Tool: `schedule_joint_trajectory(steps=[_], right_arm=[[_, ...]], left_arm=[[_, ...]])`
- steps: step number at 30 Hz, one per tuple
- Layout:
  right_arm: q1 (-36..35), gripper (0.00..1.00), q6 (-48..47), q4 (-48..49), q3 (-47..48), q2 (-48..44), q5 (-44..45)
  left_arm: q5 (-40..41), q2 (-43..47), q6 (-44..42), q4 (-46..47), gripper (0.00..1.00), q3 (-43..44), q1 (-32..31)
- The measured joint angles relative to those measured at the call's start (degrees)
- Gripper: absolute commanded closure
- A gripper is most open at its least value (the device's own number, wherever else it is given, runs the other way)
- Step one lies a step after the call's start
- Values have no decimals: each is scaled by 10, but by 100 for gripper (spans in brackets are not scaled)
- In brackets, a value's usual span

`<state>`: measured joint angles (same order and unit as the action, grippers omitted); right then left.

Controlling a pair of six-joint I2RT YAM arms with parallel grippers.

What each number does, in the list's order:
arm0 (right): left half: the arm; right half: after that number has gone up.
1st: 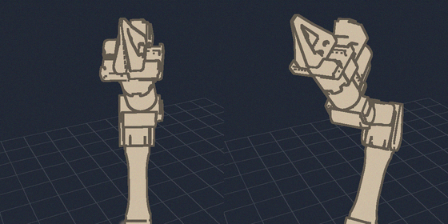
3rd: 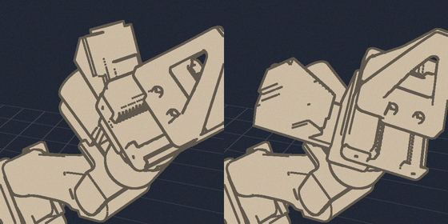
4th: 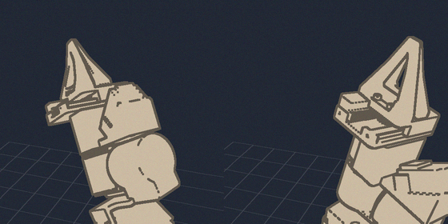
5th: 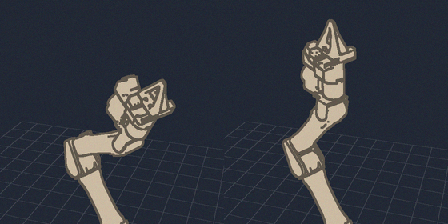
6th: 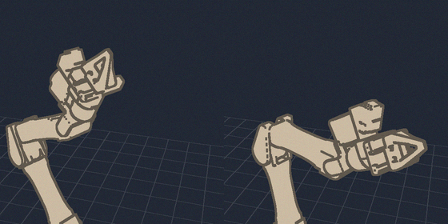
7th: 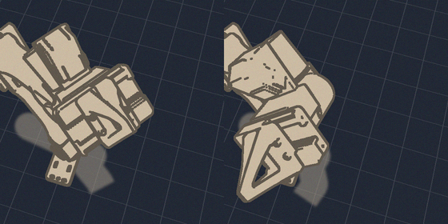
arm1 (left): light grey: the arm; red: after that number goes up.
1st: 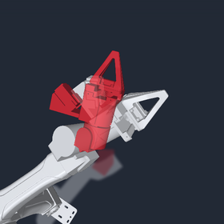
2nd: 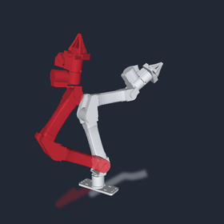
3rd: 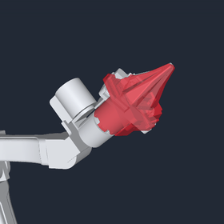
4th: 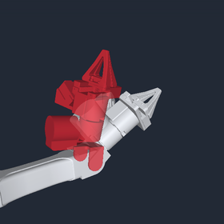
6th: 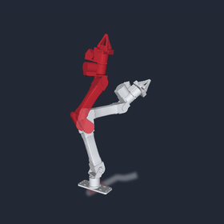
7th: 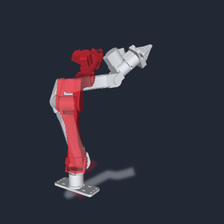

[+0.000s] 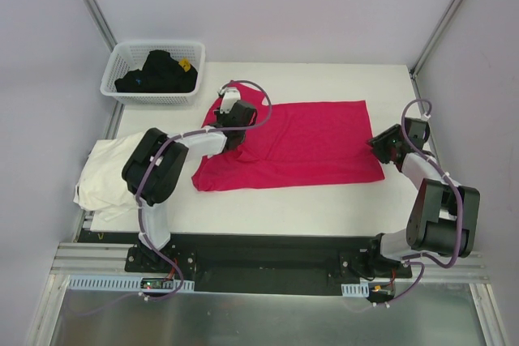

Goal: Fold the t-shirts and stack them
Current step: Fold the flattened tshirt in 1/3 of the way

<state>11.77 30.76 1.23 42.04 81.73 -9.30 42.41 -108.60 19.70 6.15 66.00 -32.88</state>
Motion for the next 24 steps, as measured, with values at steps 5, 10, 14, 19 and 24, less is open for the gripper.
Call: schedule_joint_trajectory(steps=[5,10,14,19,24], right_arm=[[-46,59,-4,-1,14,13,-11],[-74,59,-9,0,28,22,-29],[-74,59,-12,-2,28,20,-31],[-74,59,-13,-3,28,-2,-32],[-77,59,-14,-1,27,-33,-31]], left_arm=[[-5,-4,-11,1,39,14,4],[-9,-4,-27,14,19,19,7],[-15,2,-39,14,18,19,7],[-15,43,-48,14,19,16,7],[-14,87,-28,5,39,1,7]])
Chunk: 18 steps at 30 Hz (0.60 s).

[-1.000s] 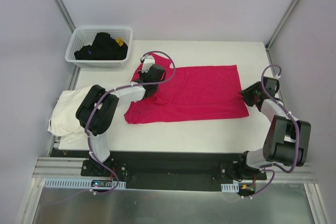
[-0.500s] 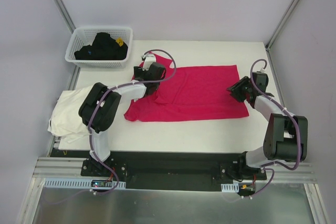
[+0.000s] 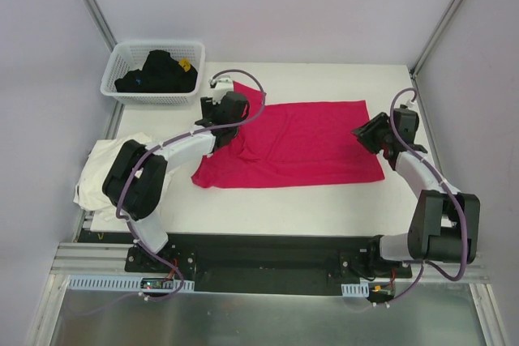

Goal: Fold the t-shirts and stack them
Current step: Fold the flattened tshirt in 1/3 of the way

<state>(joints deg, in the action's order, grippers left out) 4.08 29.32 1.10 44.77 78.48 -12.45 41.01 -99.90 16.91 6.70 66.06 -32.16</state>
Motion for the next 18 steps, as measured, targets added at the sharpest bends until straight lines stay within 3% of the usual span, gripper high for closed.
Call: schedule_joint_trajectory(steps=[6,10,18], right_arm=[[-44,58,-6,-2,14,26,0],[-115,58,-9,-3,83,108,-8],[-241,57,-4,-1,254,278,-66]], left_arm=[[2,10,66,-77,44,-23,-9],[12,24,119,-135,44,-54,-38],[10,216,220,-217,46,-177,-130]])
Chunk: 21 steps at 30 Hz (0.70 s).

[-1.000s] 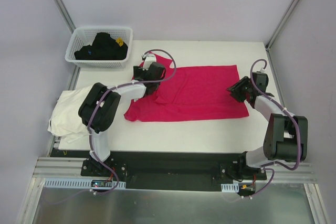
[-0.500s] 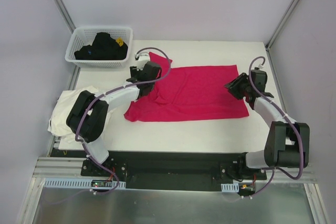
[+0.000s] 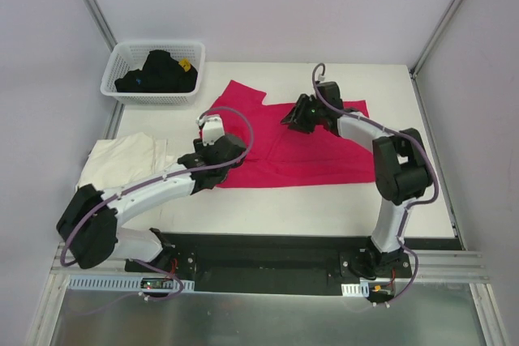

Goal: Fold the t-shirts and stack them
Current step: Fold the flattened tshirt in 1/3 of the way

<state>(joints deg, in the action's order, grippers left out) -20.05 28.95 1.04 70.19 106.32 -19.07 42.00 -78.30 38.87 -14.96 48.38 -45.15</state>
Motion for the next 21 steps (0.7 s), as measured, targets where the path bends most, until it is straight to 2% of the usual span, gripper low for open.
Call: schedule_joint_trajectory(steps=[4,7,16,21], right_arm=[[-36,57,1,-12,58,52,-21],[-63,57,0,-22,90,76,-35],[-158,57,8,-35,95,87,-63],[-187,57,24,-22,68,87,-69]], left_arm=[[-6,80,36,-15,47,-31,-7],[-5,108,53,-27,47,-52,-22],[-5,114,71,-45,46,-72,-37],[1,112,70,-46,45,-72,-44]])
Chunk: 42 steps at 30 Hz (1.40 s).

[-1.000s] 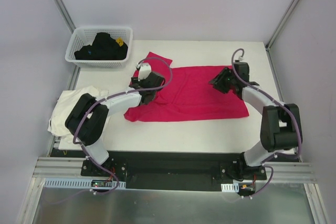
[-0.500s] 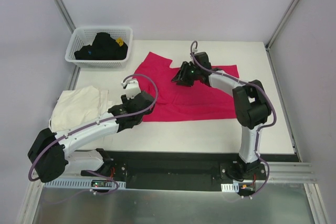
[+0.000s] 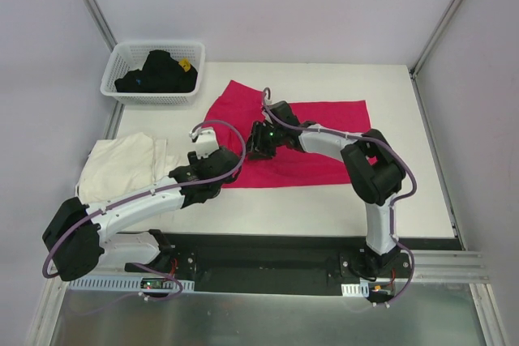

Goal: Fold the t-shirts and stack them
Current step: Fold the flattened tshirt in 1/3 of the way

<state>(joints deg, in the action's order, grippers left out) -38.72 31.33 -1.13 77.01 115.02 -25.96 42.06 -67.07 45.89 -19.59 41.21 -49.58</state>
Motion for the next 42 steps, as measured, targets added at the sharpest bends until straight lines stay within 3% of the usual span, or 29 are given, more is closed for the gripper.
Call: schedule_joint_trajectory(steps=[13,42], right_arm=[[12,57,11,9,-36,0,7],[28,56,11,8,34,58,11]], left_arm=[[10,12,-3,0,45,0,-7],[11,-2,-9,-2,45,0,-7]])
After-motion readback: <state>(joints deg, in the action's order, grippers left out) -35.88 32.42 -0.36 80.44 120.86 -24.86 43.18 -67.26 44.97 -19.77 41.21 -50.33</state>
